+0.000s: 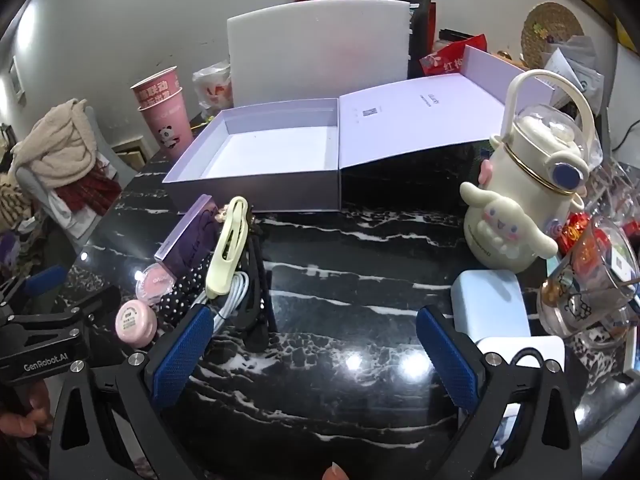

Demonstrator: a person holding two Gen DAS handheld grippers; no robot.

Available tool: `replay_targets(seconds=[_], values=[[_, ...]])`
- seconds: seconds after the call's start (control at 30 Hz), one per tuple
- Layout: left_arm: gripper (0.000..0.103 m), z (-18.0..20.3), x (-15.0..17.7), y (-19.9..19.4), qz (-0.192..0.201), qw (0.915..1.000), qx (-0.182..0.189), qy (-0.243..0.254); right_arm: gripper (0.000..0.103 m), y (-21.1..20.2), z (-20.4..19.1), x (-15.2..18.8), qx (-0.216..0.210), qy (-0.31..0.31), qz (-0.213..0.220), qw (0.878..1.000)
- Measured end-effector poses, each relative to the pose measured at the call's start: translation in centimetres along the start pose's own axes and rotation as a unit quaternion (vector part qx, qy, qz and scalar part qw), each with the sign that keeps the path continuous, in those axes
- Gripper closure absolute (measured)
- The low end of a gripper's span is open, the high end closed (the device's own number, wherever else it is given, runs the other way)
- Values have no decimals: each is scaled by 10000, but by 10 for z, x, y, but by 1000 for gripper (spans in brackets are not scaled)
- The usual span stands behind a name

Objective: Organize rigid objects

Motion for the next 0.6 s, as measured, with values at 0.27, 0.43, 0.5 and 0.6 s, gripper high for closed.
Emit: replay_targets(seconds=[0.27, 0.43, 0.5, 0.6], values=[[0, 1, 1, 0, -22, 10000, -15, 18, 0, 0, 2, 2, 24, -4, -7, 10000], [0, 1, 2, -2, -16, 10000, 5, 15, 0, 0, 0, 2, 21, -19, -11, 10000], [0, 1, 2, -2, -15, 10000, 0, 17, 0, -1, 1, 2, 15, -26, -7, 10000], [0, 2, 3, -4, -7, 10000, 6, 32, 0, -5, 2, 3, 21, -21, -3, 10000]])
Point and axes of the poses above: each gripper's, at about its wrist camera, not at the fingertips, and y roughly the way its jaws point, z to its right, x to its underside, the point moved 3 cm from there along y, roughly the way its jaws point, and after that the axes turned 7 degrees about y, right-handed, at the moved point
